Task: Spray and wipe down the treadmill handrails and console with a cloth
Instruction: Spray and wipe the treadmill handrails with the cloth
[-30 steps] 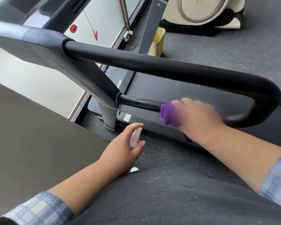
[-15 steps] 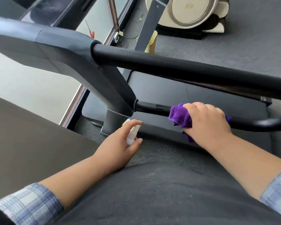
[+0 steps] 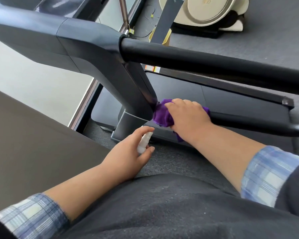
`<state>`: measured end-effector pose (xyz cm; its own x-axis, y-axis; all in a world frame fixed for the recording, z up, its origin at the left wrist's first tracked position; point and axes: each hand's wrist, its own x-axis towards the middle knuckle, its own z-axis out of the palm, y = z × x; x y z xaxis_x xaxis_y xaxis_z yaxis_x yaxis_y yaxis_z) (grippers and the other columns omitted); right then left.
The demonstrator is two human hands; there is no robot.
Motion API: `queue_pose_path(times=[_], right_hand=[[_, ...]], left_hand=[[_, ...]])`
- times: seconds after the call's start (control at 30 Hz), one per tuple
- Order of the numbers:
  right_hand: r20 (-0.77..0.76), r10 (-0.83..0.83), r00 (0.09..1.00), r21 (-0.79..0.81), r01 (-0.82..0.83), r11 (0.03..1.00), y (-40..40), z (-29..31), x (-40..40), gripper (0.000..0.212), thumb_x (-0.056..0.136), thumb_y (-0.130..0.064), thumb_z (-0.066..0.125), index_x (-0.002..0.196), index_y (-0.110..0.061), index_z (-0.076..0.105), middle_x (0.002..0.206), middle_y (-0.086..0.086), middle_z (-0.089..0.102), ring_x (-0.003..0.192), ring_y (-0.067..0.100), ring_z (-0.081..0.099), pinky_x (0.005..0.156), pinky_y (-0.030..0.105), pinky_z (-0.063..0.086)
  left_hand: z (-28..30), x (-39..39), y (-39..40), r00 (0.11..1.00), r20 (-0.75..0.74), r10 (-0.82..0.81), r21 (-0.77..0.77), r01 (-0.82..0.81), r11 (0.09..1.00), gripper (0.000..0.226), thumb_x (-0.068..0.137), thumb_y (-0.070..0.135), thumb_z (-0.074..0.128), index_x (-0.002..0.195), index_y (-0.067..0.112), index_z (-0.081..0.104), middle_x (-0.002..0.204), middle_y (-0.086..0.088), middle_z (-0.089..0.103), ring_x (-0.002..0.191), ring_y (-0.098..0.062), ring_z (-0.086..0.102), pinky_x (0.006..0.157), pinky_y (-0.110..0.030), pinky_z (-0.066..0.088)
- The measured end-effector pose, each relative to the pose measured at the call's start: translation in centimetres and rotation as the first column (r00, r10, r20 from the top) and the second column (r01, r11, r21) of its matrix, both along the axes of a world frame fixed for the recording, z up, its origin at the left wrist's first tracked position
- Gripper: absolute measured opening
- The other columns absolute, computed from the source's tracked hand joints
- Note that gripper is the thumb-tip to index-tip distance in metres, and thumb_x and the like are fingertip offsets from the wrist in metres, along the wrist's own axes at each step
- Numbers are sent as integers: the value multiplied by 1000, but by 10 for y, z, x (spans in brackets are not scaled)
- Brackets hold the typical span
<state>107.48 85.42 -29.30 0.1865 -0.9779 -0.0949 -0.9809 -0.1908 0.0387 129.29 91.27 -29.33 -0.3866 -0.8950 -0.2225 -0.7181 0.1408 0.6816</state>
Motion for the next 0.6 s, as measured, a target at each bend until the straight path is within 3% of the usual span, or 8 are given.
queue_pose_path(times=[0.23,0.37,0.47,0.6], right_hand=[[28,-91,995,39,90,995,19,15,-25,54,78,-46,75,124,-26,56,115,-3,64,104,25,62,92,41,50],[13,-45,999,16,45,999,-2,10,7,43,78,-44,76,110,-23,55,105,-2,61,93,24,63,80,38,48],[-11,-9,1000,-14,9,1000,-13,1,33,44,83,-38,73,118,-19,53,109,1,60,94,24,63,81,37,49],[-5,-9,1000,-4,9,1000,-7,5,21,41,84,-35,72,118,-22,53,109,0,61,96,24,64,82,37,50]], left_hand=[[-4,6,1,1000,-25,-9,25,10,1000,47,92,37,63,132,45,40,94,21,60,86,11,55,71,-5,36],[-5,14,5,1000,-5,7,15,-7,1000,47,91,42,62,130,50,37,97,20,60,86,9,55,73,-9,38],[-5,13,6,1000,3,0,31,0,1000,47,91,42,61,130,51,36,101,21,61,85,7,55,76,-16,40],[-6,4,3,999,-32,-34,35,36,999,47,92,42,61,130,52,35,99,24,58,85,13,54,76,-15,38]])
